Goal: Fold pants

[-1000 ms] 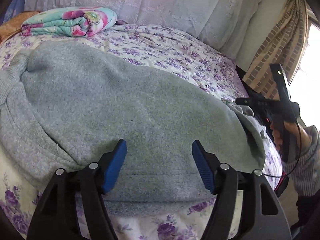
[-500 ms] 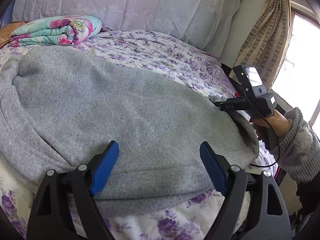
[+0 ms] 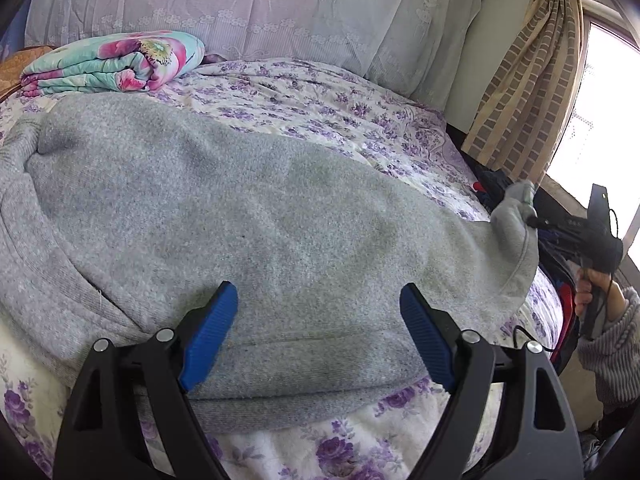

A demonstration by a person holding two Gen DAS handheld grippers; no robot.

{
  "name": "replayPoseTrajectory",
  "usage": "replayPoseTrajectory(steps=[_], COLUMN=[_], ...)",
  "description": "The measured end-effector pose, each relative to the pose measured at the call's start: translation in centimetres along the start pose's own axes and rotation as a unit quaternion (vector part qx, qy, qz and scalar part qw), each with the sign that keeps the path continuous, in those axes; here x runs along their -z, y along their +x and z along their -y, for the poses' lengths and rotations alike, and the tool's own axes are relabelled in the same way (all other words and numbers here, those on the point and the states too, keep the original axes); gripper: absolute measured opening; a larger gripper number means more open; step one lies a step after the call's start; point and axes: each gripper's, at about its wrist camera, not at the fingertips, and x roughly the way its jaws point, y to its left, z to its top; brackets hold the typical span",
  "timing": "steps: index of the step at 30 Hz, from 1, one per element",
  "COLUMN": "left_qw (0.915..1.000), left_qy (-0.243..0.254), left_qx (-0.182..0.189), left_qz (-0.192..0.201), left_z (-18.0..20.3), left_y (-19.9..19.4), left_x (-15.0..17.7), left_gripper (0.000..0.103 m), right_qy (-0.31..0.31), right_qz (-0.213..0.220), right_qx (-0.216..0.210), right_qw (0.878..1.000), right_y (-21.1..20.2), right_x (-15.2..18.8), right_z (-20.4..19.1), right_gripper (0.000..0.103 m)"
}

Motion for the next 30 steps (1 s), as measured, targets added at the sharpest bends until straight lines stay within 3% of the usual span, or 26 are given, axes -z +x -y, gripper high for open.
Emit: replayPoseTrajectory(steps=[2,3,4,7,15,19,21,24,30], left_qw=[1.0000,1.0000,1.0000,0.9999,0.9996,0.9996,0.9996,0.9995,0.9990], left_qy=[0.001,0.002,0.003,0.007,0.014,0.014,0.014,0.015,0.023], left_qx=[-0.002,-0.003,-0.005,-0.012,-0.023,-0.024,-0.025,-0.027,-0.036], left_qz=[-0.001,-0.002,-0.003,-0.005,-0.007,-0.008,-0.008,-0.008,-0.011], left_z=[0.0,0.0,0.1,0.3,0.5,0.6,0.6,0.5,0.6], left_y=[0.1,0.1,0.2,0.3,0.5,0.5,0.5,0.5,0.7], left_x=[-0.1,-0.1,-0.1,-0.1,-0.1,-0.1,-0.1,-0.1,-0.1], left_gripper=[0.081,0.082,0.082,0.082,0.082,0.083,0.083,0.083,0.083], right_qy=[0.059,0.076,0.083,0.093,0.127,0.047,0.017,0.010,0.005], right_qz=[-0.009,-0.005,0.003,-0.001,-0.014,0.035,0.033,-0.021,-0.053], right_qx=[-0.020,-0.028,-0.041,-0.082,-0.088,-0.065,-0.083,-0.098,-0.080], right_qw=[0.998,0.997,0.996,0.992,0.988,0.996,0.996,0.995,0.995], right_y=[-1.0,-1.4,-1.8,-1.2,0.6,-2.0,-1.7,2.1,9.1], right_x=[1.4,2.0,2.3,2.1,2.0,0.9,0.4,0.1,-2.1], right_z=[2.9,3.8,4.2,4.3,5.9,3.4,1.8,0.8,1.4], right_gripper=[0.037,0.053,0.054,0.054,0.054,0.054,0.054,0.054,0.041])
